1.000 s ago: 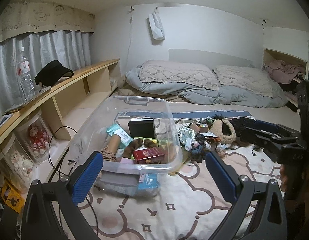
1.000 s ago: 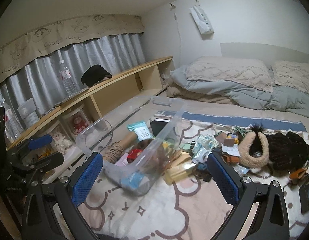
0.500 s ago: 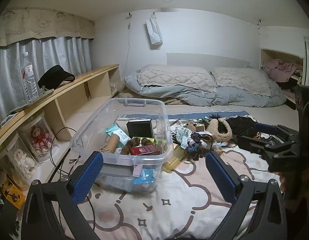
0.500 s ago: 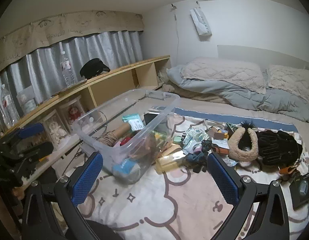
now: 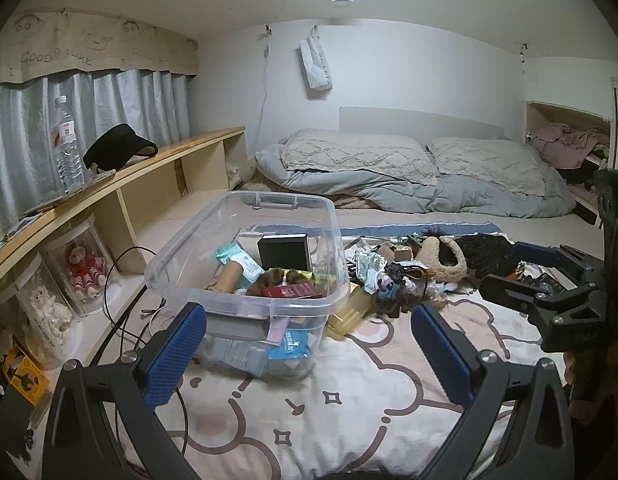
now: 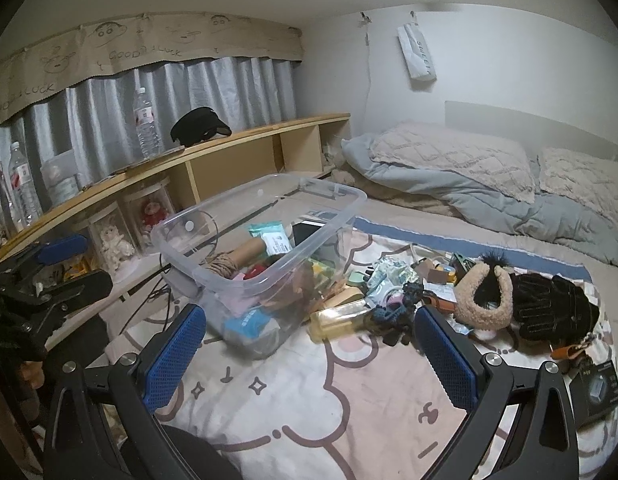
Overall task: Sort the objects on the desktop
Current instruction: 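Withdraw both tools from the bin back toward the pile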
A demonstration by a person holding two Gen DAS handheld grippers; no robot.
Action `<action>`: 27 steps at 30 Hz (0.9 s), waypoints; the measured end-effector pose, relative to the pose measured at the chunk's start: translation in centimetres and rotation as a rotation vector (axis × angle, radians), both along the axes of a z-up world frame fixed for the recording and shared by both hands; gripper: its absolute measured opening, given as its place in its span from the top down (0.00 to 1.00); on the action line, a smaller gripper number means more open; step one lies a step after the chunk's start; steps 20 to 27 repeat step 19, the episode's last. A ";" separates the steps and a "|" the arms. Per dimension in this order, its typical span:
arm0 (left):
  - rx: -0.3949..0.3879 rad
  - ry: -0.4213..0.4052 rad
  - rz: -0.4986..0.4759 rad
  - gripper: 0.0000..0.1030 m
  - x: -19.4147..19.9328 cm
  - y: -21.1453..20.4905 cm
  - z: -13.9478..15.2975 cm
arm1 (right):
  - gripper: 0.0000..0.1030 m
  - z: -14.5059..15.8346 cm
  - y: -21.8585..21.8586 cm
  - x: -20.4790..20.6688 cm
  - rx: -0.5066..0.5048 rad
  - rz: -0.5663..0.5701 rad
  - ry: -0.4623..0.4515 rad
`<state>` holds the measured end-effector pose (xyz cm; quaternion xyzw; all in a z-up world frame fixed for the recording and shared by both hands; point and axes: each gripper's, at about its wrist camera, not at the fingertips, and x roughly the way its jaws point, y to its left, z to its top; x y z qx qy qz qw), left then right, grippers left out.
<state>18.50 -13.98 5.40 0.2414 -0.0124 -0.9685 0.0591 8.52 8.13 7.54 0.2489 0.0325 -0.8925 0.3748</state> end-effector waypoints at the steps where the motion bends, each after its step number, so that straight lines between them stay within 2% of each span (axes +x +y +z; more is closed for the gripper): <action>1: 0.000 0.000 0.000 0.00 0.0 0.0 0.0 | 0.00 0.0 0.0 0.0 0.000 0.000 0.000; 27: 0.026 -0.003 0.020 0.00 -0.1 -0.4 -0.3 | 0.00 -0.1 -0.5 0.2 0.007 0.010 -0.006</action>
